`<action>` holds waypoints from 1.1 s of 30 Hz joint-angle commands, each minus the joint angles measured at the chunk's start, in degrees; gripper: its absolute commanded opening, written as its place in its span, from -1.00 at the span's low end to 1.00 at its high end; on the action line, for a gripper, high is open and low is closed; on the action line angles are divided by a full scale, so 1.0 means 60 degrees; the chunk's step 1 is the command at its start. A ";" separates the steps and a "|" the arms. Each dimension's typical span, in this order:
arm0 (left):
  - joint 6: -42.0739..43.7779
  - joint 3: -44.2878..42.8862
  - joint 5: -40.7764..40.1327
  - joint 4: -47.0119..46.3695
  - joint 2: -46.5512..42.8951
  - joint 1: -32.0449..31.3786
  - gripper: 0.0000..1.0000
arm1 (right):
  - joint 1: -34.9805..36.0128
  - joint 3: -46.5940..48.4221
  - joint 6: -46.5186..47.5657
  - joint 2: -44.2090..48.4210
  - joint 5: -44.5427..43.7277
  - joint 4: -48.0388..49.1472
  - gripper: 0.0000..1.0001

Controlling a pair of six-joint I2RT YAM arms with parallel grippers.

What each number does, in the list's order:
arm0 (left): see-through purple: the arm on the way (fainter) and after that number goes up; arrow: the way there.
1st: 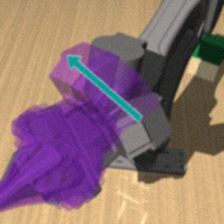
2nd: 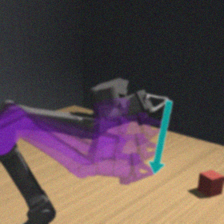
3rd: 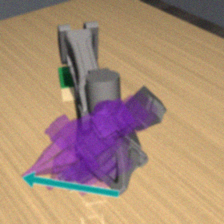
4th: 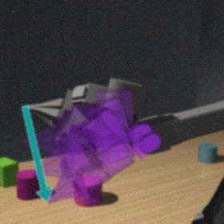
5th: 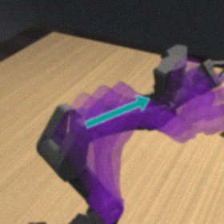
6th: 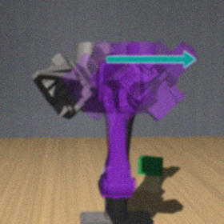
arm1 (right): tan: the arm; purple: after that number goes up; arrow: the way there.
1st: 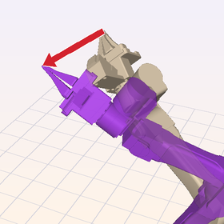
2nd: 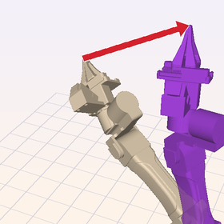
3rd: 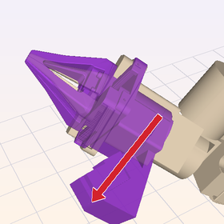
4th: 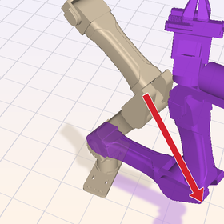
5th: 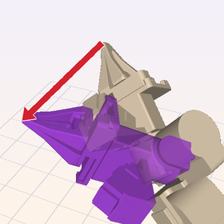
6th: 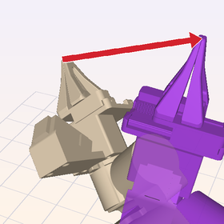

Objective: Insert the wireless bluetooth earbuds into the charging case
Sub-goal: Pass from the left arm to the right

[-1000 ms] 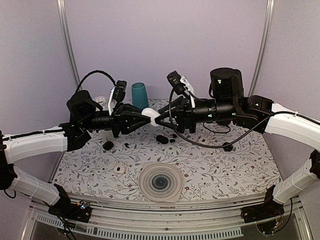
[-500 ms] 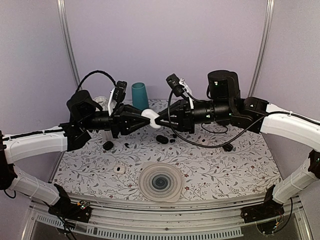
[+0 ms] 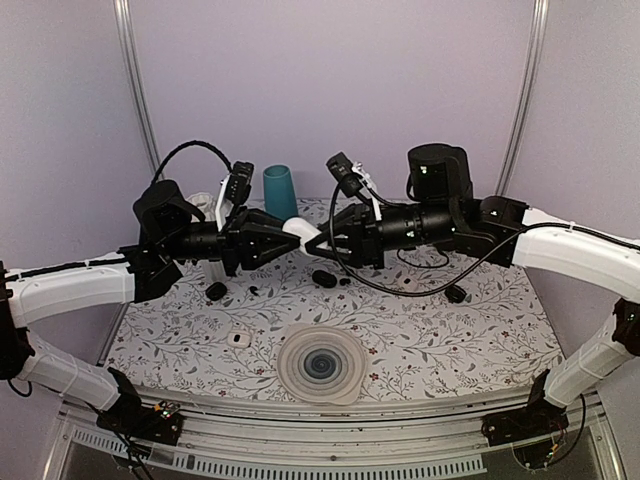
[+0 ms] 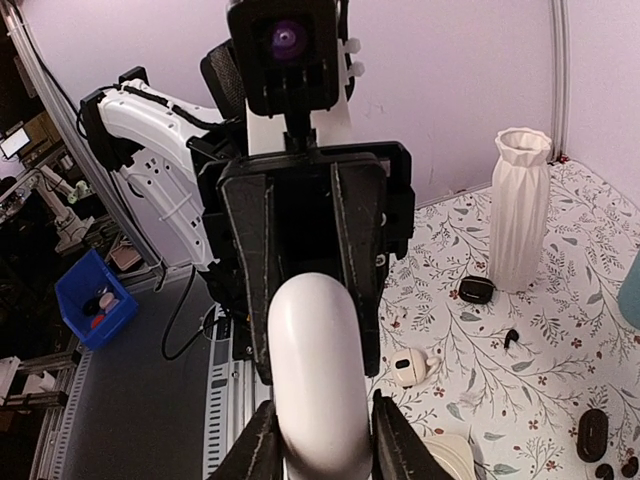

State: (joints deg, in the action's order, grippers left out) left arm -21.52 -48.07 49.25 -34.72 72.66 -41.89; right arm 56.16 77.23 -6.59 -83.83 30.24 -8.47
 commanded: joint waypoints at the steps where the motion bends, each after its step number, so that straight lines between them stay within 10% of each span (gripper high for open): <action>1: -0.0028 -0.0206 -0.0214 -0.0269 -0.0048 -0.0027 -1.00 | 0.0087 -0.0135 -0.0074 -0.0157 0.0213 0.0135 -0.38; 14: -0.0009 -0.0180 -0.0432 -0.0180 -0.0012 -0.0031 -0.93 | 0.0064 -0.0318 -0.0161 0.0003 0.0125 0.0386 -0.91; 24: 0.0236 -0.0122 -0.1248 0.0220 -0.0230 -0.0021 0.66 | -0.0168 -0.0746 -0.0396 0.0311 -0.0147 0.0500 -0.93; 33: 0.0603 -0.0057 -0.2397 0.0810 -0.0613 -0.0031 0.92 | -0.0793 -0.1715 -0.0988 0.0859 -0.0342 0.0824 -0.93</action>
State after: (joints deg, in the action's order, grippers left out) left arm -19.57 -48.05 39.27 -31.79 70.72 -41.89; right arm 53.12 69.58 -9.98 -81.45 29.58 -5.87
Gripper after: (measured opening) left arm 0.960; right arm 0.218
